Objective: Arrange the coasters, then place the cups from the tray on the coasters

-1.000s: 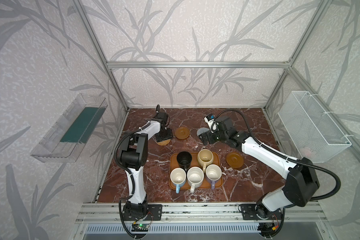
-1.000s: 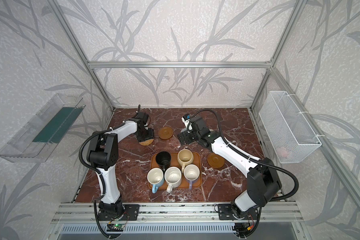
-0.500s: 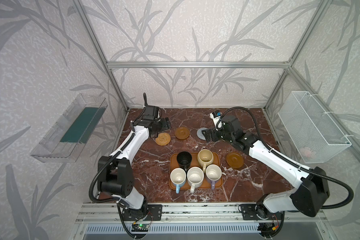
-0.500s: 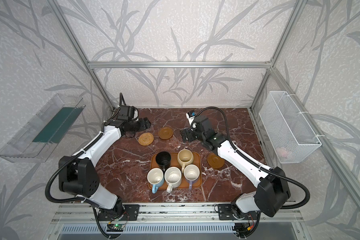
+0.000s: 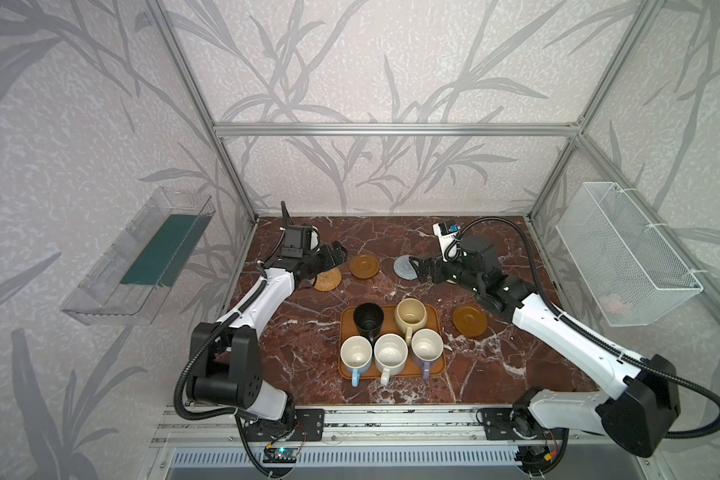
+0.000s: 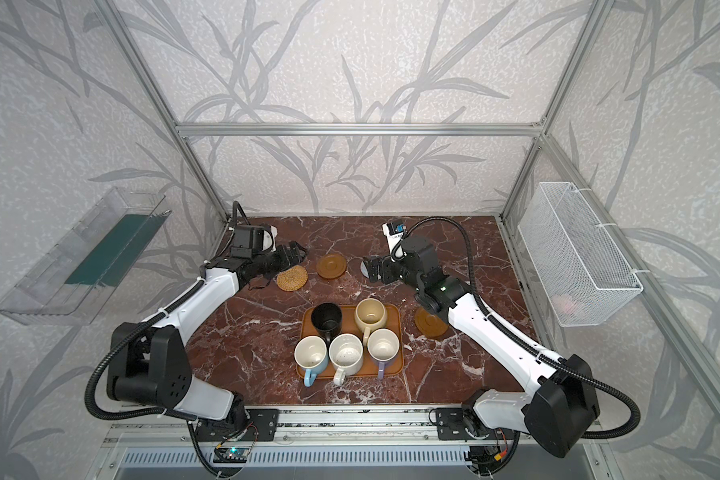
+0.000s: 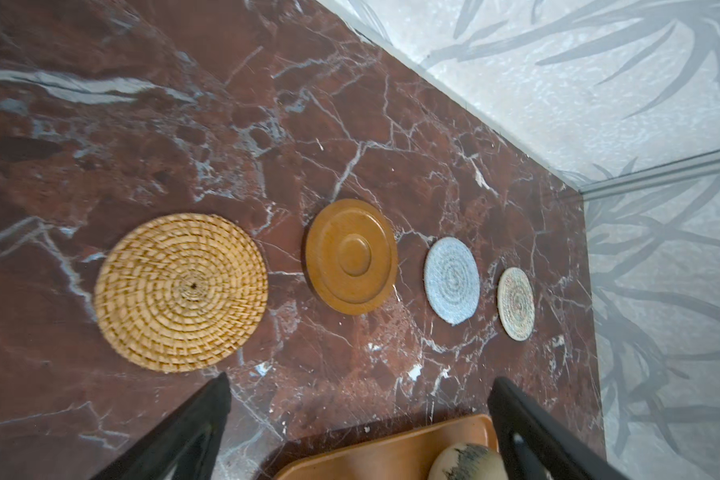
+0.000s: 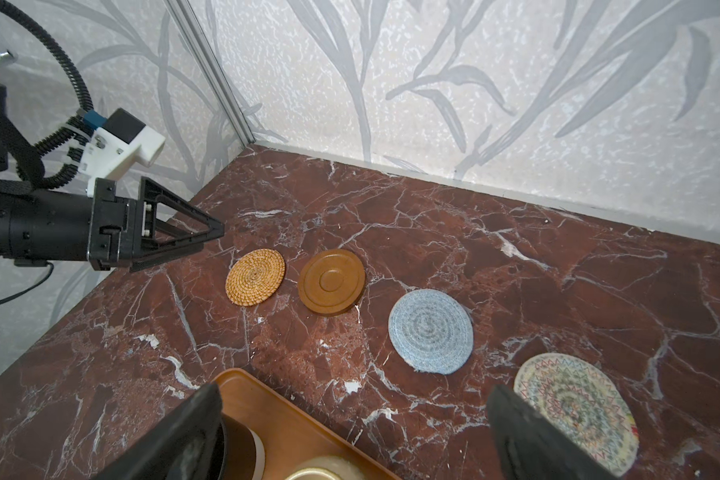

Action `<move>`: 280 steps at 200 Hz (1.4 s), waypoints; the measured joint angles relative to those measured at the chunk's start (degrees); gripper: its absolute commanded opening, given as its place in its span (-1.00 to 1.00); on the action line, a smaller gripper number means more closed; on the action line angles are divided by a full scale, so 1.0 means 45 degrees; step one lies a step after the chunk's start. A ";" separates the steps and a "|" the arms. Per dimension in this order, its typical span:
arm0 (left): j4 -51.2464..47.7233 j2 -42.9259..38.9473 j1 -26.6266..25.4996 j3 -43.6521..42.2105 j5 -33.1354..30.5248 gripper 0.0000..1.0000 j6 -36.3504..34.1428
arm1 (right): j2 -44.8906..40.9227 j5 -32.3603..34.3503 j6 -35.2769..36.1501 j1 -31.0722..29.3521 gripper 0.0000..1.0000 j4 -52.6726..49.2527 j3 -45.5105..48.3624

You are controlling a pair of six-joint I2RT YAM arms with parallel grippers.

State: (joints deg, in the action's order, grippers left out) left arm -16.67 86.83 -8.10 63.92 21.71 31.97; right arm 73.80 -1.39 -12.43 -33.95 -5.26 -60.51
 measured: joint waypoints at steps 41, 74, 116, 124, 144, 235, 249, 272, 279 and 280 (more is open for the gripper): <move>-0.0695 0.0845 -0.0855 0.1234 0.0112 0.82 -0.0151 | 0.0767 -0.0024 0.0063 0.0029 0.98 -0.0369 -0.0345; -0.1608 0.2127 -0.1632 0.2361 -0.0631 0.82 -0.0301 | 0.1413 -0.0282 0.0058 0.0029 0.98 -0.0801 -0.0646; -0.1938 0.4206 -0.1894 0.3429 -0.1103 0.55 -0.0291 | 0.1802 -0.0597 0.0053 0.0029 0.98 -0.0889 -0.0879; -0.2030 0.4585 -0.1933 0.3628 -0.1141 0.46 -0.0291 | 0.1928 -0.0646 0.0049 0.0029 0.98 -0.0899 -0.0952; -0.2365 0.5406 -0.2011 0.4187 -0.1758 0.24 -0.0325 | 0.2283 -0.0782 0.0073 0.0029 0.99 -0.1069 -0.1234; -0.4697 0.8422 -0.2244 0.7990 -0.4323 0.11 -0.2006 | 0.2861 -0.1511 0.0340 0.0034 0.99 -0.1564 -0.1821; -0.4911 0.8762 -0.2161 0.8383 -0.4507 0.09 -0.2127 | 0.2856 -0.1622 0.0345 0.0034 0.99 -0.1452 -0.1821; -0.5129 0.9301 -0.2093 0.9068 -0.4624 0.02 -0.2312 | 0.2837 -0.1705 0.0384 0.0034 0.99 -0.1209 -0.1817; -0.5212 0.9447 -0.2064 0.9267 -0.4629 0.00 -0.2365 | 0.2832 -0.1705 0.0413 0.0034 0.99 -0.1180 -0.1817; -0.5226 0.9471 -0.2059 0.9306 -0.4629 0.00 -0.2380 | 0.2832 -0.1705 0.0423 0.0034 0.99 -0.1180 -0.1817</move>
State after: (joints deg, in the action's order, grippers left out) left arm -40.18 129.45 -17.37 105.80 0.89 21.26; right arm 86.54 -9.06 -10.52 -33.80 -10.57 -68.69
